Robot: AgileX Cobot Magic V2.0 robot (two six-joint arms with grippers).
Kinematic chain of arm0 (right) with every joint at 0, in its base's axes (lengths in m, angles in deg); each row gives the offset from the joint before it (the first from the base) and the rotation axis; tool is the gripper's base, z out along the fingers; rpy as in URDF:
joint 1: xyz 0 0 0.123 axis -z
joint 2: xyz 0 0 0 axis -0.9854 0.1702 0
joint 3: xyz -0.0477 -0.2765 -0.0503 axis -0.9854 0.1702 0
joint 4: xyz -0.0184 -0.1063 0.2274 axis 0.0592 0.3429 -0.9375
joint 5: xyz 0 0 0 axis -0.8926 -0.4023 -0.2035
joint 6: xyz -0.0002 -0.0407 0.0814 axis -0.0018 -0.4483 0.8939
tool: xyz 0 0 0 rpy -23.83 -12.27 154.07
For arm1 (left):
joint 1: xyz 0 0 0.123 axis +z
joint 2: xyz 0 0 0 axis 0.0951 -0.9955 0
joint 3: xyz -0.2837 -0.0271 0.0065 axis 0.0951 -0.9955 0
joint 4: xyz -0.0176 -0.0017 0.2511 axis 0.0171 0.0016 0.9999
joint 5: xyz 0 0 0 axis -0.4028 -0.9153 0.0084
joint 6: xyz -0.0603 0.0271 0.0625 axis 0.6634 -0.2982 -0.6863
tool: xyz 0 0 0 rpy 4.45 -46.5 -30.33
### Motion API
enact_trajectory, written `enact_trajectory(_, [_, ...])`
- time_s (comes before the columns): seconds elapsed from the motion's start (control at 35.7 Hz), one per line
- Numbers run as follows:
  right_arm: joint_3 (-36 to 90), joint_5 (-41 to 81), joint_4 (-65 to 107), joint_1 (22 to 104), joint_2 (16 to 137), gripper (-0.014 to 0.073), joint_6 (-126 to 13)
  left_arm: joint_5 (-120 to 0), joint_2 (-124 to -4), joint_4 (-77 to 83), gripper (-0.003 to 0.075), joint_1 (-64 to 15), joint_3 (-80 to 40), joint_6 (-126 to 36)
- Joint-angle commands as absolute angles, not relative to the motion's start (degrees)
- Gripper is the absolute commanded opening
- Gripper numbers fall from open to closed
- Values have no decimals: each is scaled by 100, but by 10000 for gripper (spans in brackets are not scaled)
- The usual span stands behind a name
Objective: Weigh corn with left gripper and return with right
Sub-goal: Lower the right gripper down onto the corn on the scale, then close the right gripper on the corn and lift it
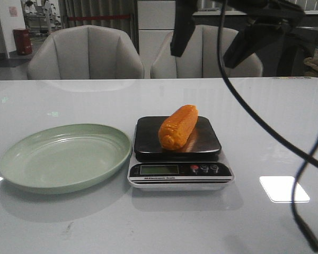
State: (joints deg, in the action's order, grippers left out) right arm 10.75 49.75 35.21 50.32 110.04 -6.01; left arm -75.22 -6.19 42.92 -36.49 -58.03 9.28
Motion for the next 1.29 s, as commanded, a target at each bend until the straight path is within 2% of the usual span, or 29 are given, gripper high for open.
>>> enact_trajectory(0.0, [372, 5294, 4118, 4874, 11289, 605, 205, -7081, -676, 4338, 114, -3633, -5675, 934])
enact_trajectory(0.28, [-547, 5845, 4233, 4690, 12379, 605, 1555, -7081, -676, 4338, 114, -3633, -5675, 934])
enact_trajectory(0.59, [-824, 6048, 4216, 4652, 13045, 602, 1734, -7081, -676, 4338, 114, -3633, -5675, 934])
enact_trajectory(0.67, [-824, 6089, 4216, 4652, 13131, 552, 1734, -7081, -676, 4338, 114, -3633, -5675, 934])
enact_trajectory(0.84, [-824, 6009, 4186, 4647, 13191, 269, 1734, -7081, -676, 4338, 114, -3633, -5675, 934])
enact_trajectory(0.92, [-892, 6065, 4165, 4647, 13191, 189, 1729, -7081, -676, 4338, 114, -3633, -5675, 934])
enact_trajectory(1.26, [-1727, 6342, 3900, 4142, 13191, 181, 1326, -7081, -676, 4338, 114, -3633, -5675, 934])
